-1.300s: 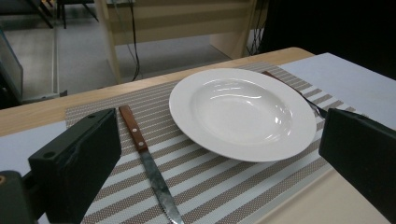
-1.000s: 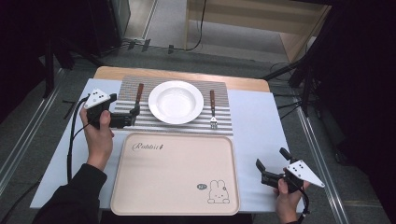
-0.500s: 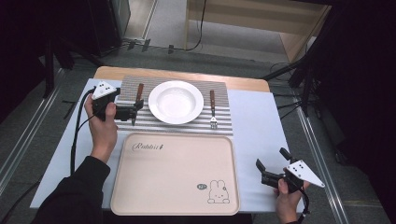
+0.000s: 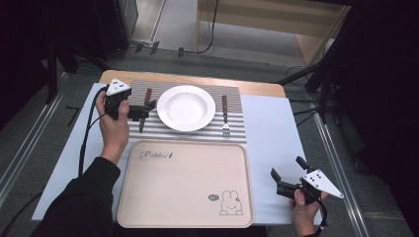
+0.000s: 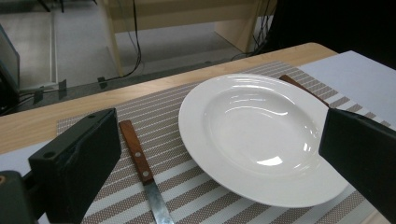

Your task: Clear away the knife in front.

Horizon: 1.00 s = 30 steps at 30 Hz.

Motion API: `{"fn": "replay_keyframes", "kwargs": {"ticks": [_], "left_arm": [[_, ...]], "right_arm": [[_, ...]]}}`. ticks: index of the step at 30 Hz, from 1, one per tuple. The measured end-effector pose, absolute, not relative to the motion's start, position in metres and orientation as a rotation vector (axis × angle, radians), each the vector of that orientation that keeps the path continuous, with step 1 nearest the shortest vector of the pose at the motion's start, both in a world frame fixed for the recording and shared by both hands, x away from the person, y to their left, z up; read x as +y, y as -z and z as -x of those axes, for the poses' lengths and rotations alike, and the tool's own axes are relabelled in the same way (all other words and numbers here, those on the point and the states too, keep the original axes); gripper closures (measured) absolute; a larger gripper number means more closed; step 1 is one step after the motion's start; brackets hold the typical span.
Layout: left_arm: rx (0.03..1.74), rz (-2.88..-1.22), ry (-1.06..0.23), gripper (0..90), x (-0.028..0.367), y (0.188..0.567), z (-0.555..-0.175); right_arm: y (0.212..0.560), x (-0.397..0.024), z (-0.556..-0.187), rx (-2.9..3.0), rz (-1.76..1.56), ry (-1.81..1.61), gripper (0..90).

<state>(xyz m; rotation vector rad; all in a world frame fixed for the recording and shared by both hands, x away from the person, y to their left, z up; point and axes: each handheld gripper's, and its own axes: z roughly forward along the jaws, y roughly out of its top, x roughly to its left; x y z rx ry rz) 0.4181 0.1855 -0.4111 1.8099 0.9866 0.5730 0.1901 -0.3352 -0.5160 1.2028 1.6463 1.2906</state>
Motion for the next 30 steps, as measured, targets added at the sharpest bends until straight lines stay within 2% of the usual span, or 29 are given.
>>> {"fn": "replay_keyframes", "kwargs": {"ticks": [16, 30], "left_arm": [[1.063, -1.88, -0.56, 0.0, 0.172, 0.423, -0.458], [1.183, -1.946, -0.458, 0.0, 0.172, 0.433, -0.495]], "right_arm": [[0.516, -0.336, -0.19, 1.641, -1.198, -1.3, 0.0], [0.516, -0.336, -0.19, 1.643, -1.203, -1.302, 0.0]]}}
